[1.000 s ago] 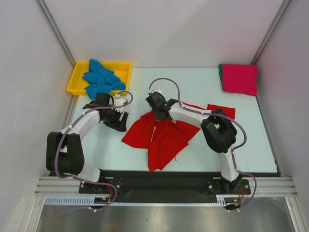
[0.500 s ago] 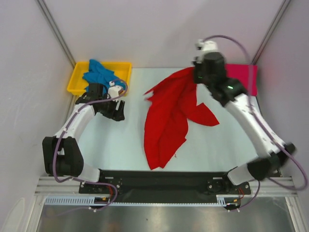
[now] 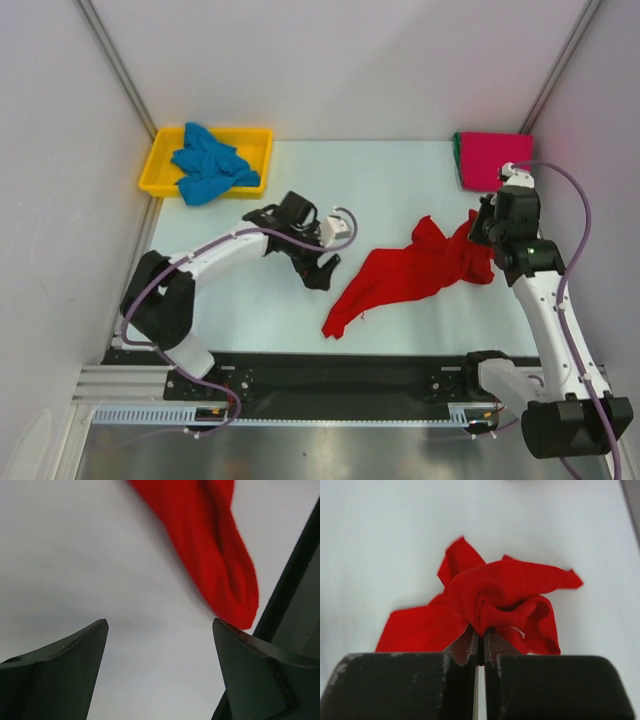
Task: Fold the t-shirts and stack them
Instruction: Flatten the tshirt out
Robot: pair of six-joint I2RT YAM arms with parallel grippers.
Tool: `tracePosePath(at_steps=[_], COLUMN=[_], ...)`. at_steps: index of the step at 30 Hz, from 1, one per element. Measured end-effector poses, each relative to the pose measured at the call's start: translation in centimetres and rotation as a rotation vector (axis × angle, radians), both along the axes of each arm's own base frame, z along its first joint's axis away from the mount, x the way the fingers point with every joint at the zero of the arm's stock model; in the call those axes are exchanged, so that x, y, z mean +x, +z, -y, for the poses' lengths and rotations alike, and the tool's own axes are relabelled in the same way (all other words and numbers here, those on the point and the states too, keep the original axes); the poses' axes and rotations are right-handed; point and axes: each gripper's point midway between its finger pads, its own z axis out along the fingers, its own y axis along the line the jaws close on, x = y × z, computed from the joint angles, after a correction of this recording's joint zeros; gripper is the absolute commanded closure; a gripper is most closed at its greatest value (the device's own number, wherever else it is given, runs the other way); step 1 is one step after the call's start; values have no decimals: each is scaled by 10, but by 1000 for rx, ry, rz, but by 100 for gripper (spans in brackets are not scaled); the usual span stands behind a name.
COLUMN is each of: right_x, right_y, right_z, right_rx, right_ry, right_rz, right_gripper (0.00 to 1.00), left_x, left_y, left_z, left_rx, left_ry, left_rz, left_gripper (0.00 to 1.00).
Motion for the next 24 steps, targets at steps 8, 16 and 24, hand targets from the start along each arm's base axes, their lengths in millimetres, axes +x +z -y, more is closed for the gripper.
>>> tracePosePath(at_steps=[8, 16, 24], right_x=[-6, -4, -2], right_y=[-28, -30, -33], right_z=[4, 7, 5], right_rx=[43, 69, 81], right_ry=[-10, -4, 7], right_rz=[-80, -84, -99], right_gripper=[100, 100, 100], left_x=[-70, -106, -87], left_y=[-35, -61, -66], left_z=[48, 57, 55], left_rx=[70, 265, 335], left_ry=[-240, -346, -270], left_rz=[-24, 178, 293], left_gripper=[5, 10, 61])
